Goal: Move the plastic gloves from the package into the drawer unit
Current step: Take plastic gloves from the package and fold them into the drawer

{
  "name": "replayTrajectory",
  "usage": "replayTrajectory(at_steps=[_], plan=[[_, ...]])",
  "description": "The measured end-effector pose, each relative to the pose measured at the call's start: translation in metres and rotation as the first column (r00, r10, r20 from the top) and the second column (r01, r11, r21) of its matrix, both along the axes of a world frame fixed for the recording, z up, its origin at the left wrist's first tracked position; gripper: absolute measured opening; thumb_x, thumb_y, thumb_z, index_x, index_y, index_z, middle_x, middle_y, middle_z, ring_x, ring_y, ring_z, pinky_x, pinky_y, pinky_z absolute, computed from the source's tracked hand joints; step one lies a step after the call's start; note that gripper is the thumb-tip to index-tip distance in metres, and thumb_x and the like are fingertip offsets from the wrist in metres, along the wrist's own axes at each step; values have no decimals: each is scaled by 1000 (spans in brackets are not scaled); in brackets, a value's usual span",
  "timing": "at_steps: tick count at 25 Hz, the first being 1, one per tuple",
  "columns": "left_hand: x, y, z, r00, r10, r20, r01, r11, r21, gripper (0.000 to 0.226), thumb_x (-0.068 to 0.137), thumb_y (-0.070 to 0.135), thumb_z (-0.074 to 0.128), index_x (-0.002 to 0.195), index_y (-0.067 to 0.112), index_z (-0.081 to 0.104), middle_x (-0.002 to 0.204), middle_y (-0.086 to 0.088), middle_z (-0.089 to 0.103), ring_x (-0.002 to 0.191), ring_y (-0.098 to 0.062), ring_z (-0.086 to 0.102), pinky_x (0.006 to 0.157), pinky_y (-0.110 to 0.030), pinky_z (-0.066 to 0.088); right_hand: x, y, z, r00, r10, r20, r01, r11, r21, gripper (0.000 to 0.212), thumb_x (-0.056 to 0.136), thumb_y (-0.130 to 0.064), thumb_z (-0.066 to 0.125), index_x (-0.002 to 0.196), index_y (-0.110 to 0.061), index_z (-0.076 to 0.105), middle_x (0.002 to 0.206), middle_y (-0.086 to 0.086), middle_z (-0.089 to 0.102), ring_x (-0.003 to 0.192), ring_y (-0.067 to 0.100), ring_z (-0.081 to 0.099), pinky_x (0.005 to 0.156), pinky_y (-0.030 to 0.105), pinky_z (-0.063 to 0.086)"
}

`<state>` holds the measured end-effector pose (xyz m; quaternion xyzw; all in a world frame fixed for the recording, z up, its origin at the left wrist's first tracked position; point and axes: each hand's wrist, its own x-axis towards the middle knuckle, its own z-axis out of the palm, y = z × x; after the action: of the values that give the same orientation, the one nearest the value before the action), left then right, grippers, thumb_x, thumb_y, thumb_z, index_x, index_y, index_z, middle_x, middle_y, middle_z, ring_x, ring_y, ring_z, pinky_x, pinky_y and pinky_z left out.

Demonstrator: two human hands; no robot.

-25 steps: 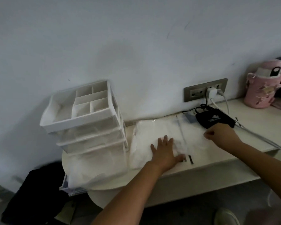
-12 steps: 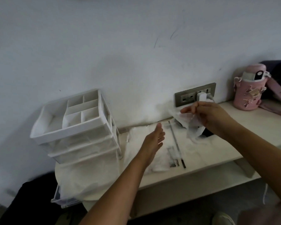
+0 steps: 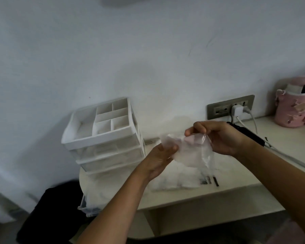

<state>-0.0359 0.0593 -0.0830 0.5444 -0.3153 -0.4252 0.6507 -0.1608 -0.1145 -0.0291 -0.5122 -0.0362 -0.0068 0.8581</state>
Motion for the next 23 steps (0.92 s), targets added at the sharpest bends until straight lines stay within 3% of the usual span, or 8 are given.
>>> replayTrajectory(at_steps=[3,5,8,11,14,16,20,23], plan=[[4,26,21,983,182,-15,-182,983,17,19,79,22,72,89,6,70,82,-9,71,75,-17,68,74,-27,56,15,7,-4,997,-78,-1,78,995,57,12,65,-7,61,56,-12,55,95,15,69,96,27,65,88,34,54],[11,47,34,930,310,196,-337,934,123,12,82,16,68,73,9,67,61,-4,67,54,-11,63,57,-21,53,25,12,-7,992,-115,-56,122,982,144,23,53,-13,80,69,-9,64,110,17,67,107,27,63,91,35,52],[20,85,53,845,260,467,-383,904,190,6,85,17,69,88,12,69,71,-3,70,60,-13,63,60,-21,50,42,28,-18,957,-79,-280,108,990,87,91,40,-43,93,116,-3,61,127,19,59,118,30,57,97,40,48],[30,121,68,833,154,532,-313,923,223,29,84,19,69,113,21,62,74,-6,69,57,-23,60,54,-24,46,52,55,-24,912,49,-407,-107,987,-122,111,33,-52,91,126,-2,54,123,17,62,114,30,59,99,39,47],[41,145,75,805,148,574,-326,919,221,42,73,37,77,112,30,63,95,-20,69,81,-47,60,73,-41,50,58,79,-23,899,160,-409,-304,898,-318,84,49,-47,89,113,0,62,109,17,58,100,30,47,96,34,41],[43,156,75,783,156,602,-355,907,228,44,71,47,72,111,30,65,94,-8,72,89,-43,62,77,-40,50,62,94,-21,907,160,-389,-332,840,-429,45,70,-34,75,102,-3,68,99,14,61,93,27,51,86,24,47],[53,166,62,700,329,635,-548,817,181,16,90,32,59,86,18,65,47,5,54,43,-12,53,52,-23,43,76,105,-13,920,182,-347,-306,888,-345,17,75,-7,63,90,0,65,82,9,71,77,16,68,72,23,55],[62,174,41,739,441,510,-604,768,211,17,94,16,57,78,11,60,50,3,58,42,-9,55,46,-20,44,88,103,-8,943,-24,-332,-156,849,-504,11,78,-2,66,89,0,65,80,11,71,71,17,69,68,22,57]])
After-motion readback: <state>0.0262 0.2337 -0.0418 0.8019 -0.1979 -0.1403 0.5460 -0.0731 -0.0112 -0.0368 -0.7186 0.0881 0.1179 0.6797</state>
